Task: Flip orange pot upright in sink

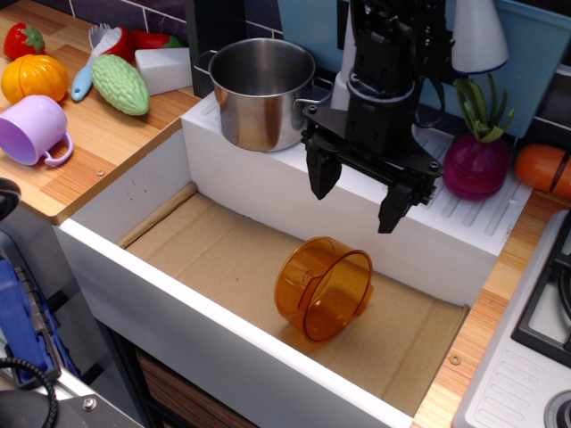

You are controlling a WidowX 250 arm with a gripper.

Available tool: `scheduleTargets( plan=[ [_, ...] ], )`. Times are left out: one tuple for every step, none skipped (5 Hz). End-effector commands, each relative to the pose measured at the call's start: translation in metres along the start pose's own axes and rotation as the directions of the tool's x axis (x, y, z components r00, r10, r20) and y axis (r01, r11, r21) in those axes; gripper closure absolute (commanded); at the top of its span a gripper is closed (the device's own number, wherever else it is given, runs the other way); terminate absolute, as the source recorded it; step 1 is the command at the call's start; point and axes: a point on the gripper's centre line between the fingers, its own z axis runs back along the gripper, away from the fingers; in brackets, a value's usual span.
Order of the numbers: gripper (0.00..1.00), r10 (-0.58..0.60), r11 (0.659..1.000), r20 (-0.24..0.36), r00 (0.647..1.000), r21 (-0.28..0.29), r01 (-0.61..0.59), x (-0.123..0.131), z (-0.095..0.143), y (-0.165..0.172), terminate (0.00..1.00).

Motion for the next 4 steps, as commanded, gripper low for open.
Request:
scheduleTargets(
  plan=[
    [0.0,0.0,1.0,0.0,1.0,0.0,0.0,0.0,0.0,0.0,0.0],
    [0.0,-0.014,1.0,0.006,1.0,0.003,0.014,-0.002,-0.001,-0.007,0.0],
    [0.0,-0.064,0.998,0.005,0.998,0.005,0.064,-0.004,-0.005,-0.01,0.0],
    [0.0,-0.099,0.995,0.007,0.995,0.015,0.099,-0.011,-0.014,-0.012,0.0]
  ],
)
